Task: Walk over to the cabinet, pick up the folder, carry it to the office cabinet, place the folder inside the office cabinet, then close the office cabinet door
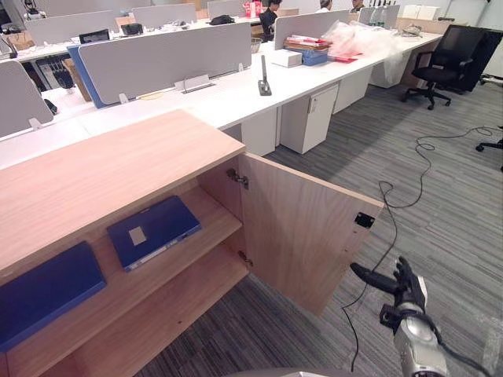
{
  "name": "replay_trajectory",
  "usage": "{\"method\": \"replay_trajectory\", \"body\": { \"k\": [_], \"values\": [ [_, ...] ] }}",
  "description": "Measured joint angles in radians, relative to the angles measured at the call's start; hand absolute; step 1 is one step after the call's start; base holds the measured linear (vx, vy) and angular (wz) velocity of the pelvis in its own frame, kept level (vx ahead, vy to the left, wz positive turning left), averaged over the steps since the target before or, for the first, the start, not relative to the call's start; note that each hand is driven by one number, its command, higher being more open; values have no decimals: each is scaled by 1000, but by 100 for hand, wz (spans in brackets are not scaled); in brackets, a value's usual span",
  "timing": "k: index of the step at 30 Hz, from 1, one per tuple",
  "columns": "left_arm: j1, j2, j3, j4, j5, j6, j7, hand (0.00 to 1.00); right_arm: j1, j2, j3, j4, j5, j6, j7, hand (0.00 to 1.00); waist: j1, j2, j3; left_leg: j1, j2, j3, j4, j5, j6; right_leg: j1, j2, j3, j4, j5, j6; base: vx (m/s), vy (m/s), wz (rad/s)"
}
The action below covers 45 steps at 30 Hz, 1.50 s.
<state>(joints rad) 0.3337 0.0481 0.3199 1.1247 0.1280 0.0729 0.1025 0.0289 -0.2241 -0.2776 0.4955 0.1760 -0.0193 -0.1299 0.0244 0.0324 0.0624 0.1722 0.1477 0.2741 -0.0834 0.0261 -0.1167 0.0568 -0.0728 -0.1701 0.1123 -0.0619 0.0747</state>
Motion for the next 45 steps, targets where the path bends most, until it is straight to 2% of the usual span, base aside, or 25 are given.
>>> {"method": "replay_trajectory", "body": {
  "k": [6, 13, 20, 22, 24, 25, 28, 30, 33, 37, 39, 42, 45],
  "values": [
    [-5, 7, 4, 0, 0, -6, -4, 100, -112, -89, 100, 31, 5, -3, 18, 100, 3, 2, -1, -3, -2, -33, -1, 13, 7, 17, 5, -27, -15, 6, -9, 51, -12, 12],
    [-7, 20, 4, 0, -1, -14, -15, 100, -224, -137, 192, 133, 23, -7, 17, 100, 21, -4, 0, -14, -6, -41, -2, 13, 8, 17, 3, -35, -29, 11, -9, 6, 3, 3],
    [-5, 32, 6, 0, -1, -22, -23, 100, -275, -200, 313, 189, 30, -7, 17, 100, 12, -8, 3, -22, -5, -42, -2, 16, 11, 10, 6, -35, -41, 23, -10, -11, 0, -2],
    [-5, 34, 6, 0, -1, -22, -23, 100, -289, -243, 402, 191, 46, -7, 24, 100, -1, -11, 5, -26, -2, -42, -1, 17, 11, 7, 9, -32, -49, 29, -11, -30, -5, -8],
    [-5, 38, 6, 0, 0, -22, -23, 100, -300, -290, 499, 183, 62, -7, 54, 100, -9, -14, 4, -35, 2, -36, 2, 17, 10, 0, 16, -24, -59, 40, -14, -29, -10, -14],
    [-7, 45, 6, 1, 0, -22, -27, 100, -305, -362, 605, 156, 62, -7, 83, 100, -14, -19, 5, -42, 7, -34, 6, 18, 9, -4, 23, -18, -66, 46, -16, -28, -15, -12],
    [-10, 63, 6, 17, 1, -24, -42, 100, -316, -496, 804, 81, 62, -7, 151, 100, -28, -25, 3, -49, 20, -33, 12, 17, 4, -5, 34, -16, -67, 47, -19, -36, -33, -7],
    [-23, 84, 7, 32, 6, -26, -49, 100, -348, -634, 1026, -50, 60, -2, 262, 100, -32, -36, 1, -57, 42, -29, 35, 11, -7, -5, 54, -12, -67, 43, -33, -37, -75, -8],
    [-46, 109, 25, 59, 39, -29, -61, 100, -412, -723, 1221, -267, 53, -1, 444, 100, -29, -52, -10, -86, 80, -34, 77, -3, -19, -16, 82, -11, -66, 37, -53, -34, -120, -4],
    [-58, 111, 53, 62, 43, -29, -62, 100, -450, -679, 1308, -456, -1, -21, 580, 100, 0, -57, -16, -91, 108, -37, 80, -3, -19, -34, 111, -11, -55, 27, -79, -1, -113, -3],
    [-67, 104, 60, 62, 43, -29, -58, 100, -476, -678, 1329, -568, 0, -62, 626, 100, 27, -57, -17, -101, 111, -39, 79, -1, -17, -45, 113, -14, -42, 23, -90, 33, -49, 4],
    [-67, 103, 60, 62, 43, -29, -54, 100, -530, -679, 1330, -629, 0, -93, 632, 100, 27, -70, -24, -104, 106, -37, 79, 1, -20, -55, 110, -9, -28, 19, -91, 38, -8, -3],
    [-63, 113, 58, 62, 44, -29, -44, 100, -542, -683, 1327, -631, -1, -93, 625, 100, 28, -92, -36, -104, 101, -37, 79, 0, -19, -55, 107, -7, -28, 18, -89, 8, 3, -1]
  ]
}}
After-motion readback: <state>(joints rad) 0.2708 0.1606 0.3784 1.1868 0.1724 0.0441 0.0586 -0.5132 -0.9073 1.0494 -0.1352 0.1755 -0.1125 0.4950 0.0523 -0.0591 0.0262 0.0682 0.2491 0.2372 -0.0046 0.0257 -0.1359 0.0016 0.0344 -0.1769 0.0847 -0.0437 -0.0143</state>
